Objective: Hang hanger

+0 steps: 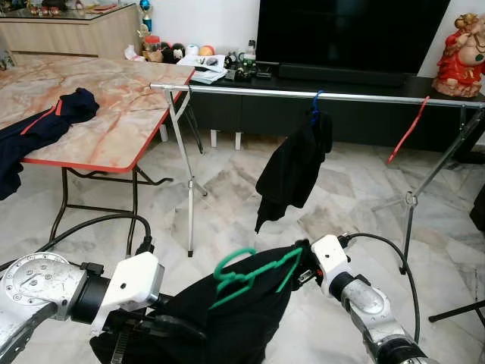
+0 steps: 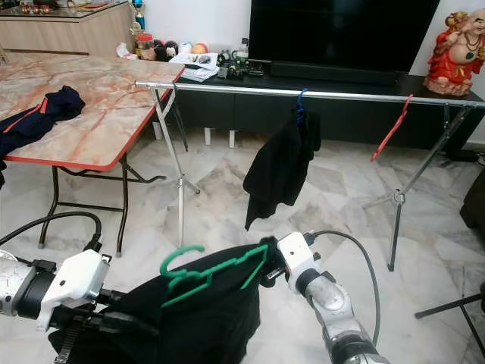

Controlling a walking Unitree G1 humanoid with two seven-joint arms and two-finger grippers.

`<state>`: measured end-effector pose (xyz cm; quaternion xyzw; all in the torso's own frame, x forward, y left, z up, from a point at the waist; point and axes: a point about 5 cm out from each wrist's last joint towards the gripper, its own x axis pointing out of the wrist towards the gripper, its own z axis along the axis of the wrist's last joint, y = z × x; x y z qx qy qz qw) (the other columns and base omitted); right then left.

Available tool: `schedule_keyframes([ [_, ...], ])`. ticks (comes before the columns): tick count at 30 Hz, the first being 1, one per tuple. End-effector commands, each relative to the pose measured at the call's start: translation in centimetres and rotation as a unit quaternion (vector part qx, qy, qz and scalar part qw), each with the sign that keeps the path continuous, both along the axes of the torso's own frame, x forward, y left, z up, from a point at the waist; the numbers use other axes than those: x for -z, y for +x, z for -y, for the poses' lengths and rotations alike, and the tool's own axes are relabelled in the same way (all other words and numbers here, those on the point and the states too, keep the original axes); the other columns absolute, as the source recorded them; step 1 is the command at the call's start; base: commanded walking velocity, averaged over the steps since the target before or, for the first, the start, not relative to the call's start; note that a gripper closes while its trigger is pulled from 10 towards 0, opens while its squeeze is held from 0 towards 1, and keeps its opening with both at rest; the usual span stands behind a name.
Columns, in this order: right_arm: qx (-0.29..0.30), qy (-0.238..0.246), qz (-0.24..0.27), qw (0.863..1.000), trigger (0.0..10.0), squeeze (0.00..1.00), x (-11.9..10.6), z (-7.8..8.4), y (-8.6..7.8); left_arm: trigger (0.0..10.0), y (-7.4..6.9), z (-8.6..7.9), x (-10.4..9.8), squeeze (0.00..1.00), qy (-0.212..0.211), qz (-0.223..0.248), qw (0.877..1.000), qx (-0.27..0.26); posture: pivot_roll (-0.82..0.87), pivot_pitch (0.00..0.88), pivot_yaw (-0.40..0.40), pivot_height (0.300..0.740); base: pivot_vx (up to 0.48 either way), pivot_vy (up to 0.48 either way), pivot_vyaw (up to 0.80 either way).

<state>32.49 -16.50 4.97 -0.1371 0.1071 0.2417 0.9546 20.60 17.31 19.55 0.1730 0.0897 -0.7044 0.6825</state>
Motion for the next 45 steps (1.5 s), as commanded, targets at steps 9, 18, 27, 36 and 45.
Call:
schedule_keyframes([
  [9, 0.083, -0.022, -0.071, 0.994, 0.0, 0.0, 2.0, 4.8, -1.7, 10.0, -1.9, 0.0, -3.2, 0.0, -0.022, 0.025, 0.996, 0.084, 0.19, 0.023, -0.035, 0.74, 0.0, 0.0, 0.0],
  [18, 0.092, -0.029, -0.07, 0.993, 0.0, 0.0, 1.6, 6.2, -1.7, 10.0, -1.9, -1.2, -4.7, 0.0, -0.056, 0.016, 0.996, 0.066, 0.19, 0.022, -0.038, 0.74, 0.0, 0.0, 0.0],
  [27, 0.112, -0.061, -0.068, 0.989, 0.0, 0.0, 0.8, 8.7, -1.8, 10.0, -3.5, -4.1, -1.8, 0.0, 0.157, -0.03, 0.983, 0.086, 0.21, 0.022, -0.032, 0.74, 0.0, 0.0, 0.0],
  [36, 0.118, -0.068, -0.054, 0.989, 0.0, 0.0, 0.0, 9.2, -1.3, 10.0, -2.5, -5.3, 0.2, 0.0, 0.326, 0.041, 0.94, 0.096, 0.2, 0.021, -0.034, 0.74, 0.0, 0.0, 0.0],
  [45, 0.109, -0.064, -0.053, 0.991, 0.0, 0.0, 0.1, 8.5, -1.2, 10.0, -3.0, -2.7, -2.8, 0.0, 0.114, 0.001, 0.99, 0.084, 0.2, 0.02, -0.035, 0.74, 0.0, 0.0, 0.0],
])
